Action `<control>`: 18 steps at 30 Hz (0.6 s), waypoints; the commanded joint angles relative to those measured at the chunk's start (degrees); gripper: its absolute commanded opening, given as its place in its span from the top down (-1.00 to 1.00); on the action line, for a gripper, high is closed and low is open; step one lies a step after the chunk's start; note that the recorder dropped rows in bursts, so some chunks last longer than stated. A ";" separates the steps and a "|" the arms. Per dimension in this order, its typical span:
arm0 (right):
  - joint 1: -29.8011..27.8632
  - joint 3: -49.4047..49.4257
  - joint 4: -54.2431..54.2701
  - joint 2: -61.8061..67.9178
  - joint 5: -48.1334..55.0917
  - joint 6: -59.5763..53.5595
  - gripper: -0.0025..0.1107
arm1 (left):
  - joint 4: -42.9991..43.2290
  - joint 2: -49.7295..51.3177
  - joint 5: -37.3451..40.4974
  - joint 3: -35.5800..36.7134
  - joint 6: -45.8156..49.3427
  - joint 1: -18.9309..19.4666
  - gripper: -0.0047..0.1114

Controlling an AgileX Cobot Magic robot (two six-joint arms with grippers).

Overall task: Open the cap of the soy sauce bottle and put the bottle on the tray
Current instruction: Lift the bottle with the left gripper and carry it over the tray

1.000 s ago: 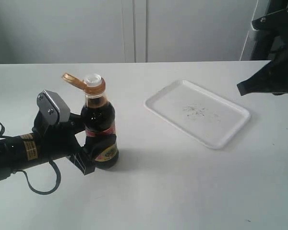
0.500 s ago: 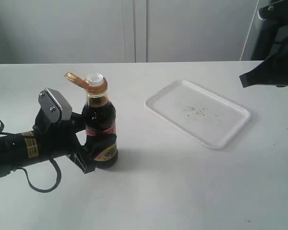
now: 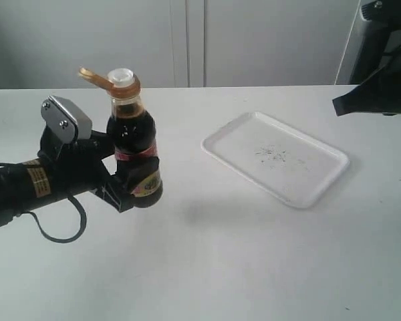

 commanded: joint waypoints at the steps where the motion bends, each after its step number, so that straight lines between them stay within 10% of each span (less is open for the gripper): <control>1: -0.32 0.38 -0.37 -0.22 -2.58 -0.54 0.96 | -1.64 -1.16 -6.11 -4.15 -0.87 -3.03 0.92; 18: -4.82 0.38 -0.85 7.15 -5.85 -1.23 0.96 | -5.21 4.74 -6.11 -18.84 -0.87 -11.32 0.92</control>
